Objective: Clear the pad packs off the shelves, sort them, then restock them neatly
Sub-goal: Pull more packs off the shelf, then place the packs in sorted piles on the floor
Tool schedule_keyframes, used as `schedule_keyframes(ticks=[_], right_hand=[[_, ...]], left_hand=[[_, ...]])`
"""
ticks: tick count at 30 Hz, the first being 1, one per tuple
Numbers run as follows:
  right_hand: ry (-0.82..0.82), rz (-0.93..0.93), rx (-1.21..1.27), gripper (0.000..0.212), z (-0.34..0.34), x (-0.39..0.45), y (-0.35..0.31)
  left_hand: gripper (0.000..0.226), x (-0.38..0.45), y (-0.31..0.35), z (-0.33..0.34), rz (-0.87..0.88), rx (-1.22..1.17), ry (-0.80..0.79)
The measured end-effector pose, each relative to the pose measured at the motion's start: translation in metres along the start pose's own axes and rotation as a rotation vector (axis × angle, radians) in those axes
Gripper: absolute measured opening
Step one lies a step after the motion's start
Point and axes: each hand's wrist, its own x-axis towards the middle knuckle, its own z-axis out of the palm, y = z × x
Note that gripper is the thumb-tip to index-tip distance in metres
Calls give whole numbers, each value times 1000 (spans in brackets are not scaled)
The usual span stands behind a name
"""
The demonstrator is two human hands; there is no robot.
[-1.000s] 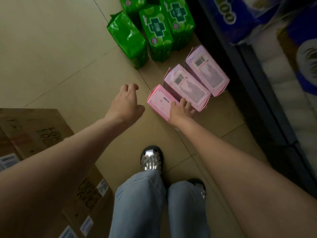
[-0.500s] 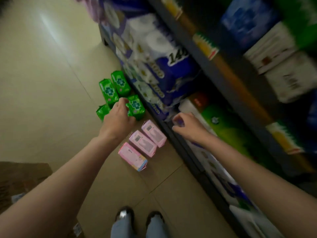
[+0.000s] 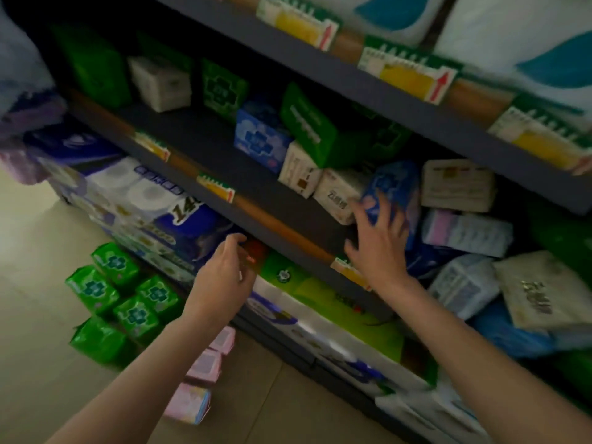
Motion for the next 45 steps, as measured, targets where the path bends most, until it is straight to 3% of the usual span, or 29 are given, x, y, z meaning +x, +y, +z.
schedule_keyframes(ticks=[5,13,19,22,26,30,33,37,41,45], right_hand=[[-174,68,-287,69,5,49,39],[34,12,-195,48,20,40,52],[348,-46,198,18,8,11,67],[562,-93,445,12,-11,-19,69],[560,-215,648,12,-20,-79,65],[486,-260,801,13,-26,-120,86],[488,-133,829,29,-39,-136,129],[622,246,666,40,-46,-153,218],[497,503,590,47,-27,-185,290],[465,647,602,51,-8,-222,323]], left_hand=[[44,6,14,35,76,-7,-49],[39,1,30,52,133,-27,-76],[35,5,51,51,43,-236,-33],[41,9,74,51,-184,-657,-118],[77,5,107,55,-367,-1007,-347],[74,-9,130,81,-364,-1013,-524],[79,-21,141,105,-469,-987,-513],[61,-33,163,132,-487,-935,-306],[60,-44,190,152,-506,-985,-131],[65,-66,217,172,-444,-936,-93]])
